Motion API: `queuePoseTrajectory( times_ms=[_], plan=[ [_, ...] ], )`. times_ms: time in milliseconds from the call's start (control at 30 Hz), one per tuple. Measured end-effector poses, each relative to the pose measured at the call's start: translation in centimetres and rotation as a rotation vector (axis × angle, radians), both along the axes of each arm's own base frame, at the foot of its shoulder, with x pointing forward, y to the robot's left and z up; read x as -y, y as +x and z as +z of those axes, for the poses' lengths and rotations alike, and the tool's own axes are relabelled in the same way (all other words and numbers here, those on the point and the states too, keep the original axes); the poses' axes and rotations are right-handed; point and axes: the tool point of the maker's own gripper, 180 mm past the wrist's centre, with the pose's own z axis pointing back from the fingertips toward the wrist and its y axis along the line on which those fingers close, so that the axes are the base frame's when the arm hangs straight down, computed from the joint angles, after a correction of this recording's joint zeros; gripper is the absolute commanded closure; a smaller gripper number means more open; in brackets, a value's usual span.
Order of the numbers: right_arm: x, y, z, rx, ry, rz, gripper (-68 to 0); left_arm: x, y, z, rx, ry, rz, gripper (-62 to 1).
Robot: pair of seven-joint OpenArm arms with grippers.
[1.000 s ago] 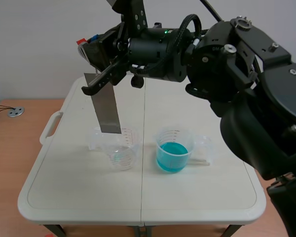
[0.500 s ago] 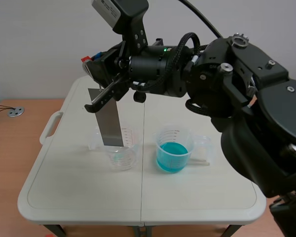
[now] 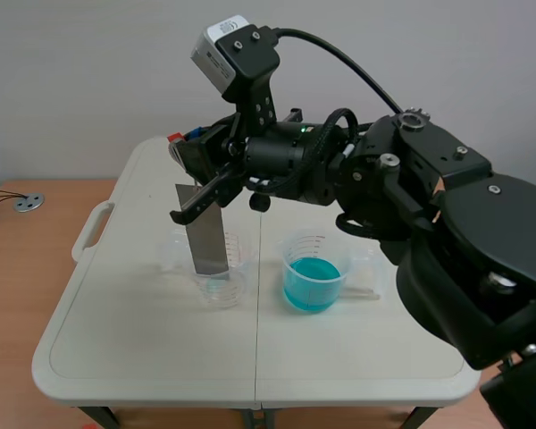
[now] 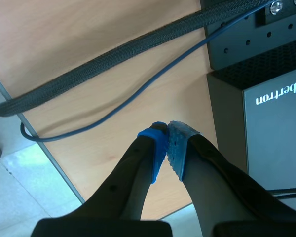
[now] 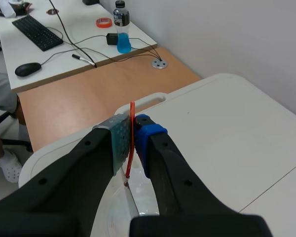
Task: Hold the metal plate by the orange handle, dip it into the blue solution, take it out and point at it, then put the plate back in the beaker on the left.
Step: 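Put the plate into the left beaker, then return to the home posture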
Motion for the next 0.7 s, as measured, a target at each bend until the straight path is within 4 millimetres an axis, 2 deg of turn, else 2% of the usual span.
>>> queuePoseTrajectory(
  times_ms=[400,700],
  plan=[
    [0.8,0.5,-3.7,-0.083,0.053,-0.035,-1.3,-0.8,0.7,-0.7,0.006,0.019,0.006,-3.0],
    [0.9,0.6,-4.0,-0.090,0.069,-0.040,-1.3,-1.7,0.9,-0.6,0.008,0.033,-0.008,-3.0]
  ],
)
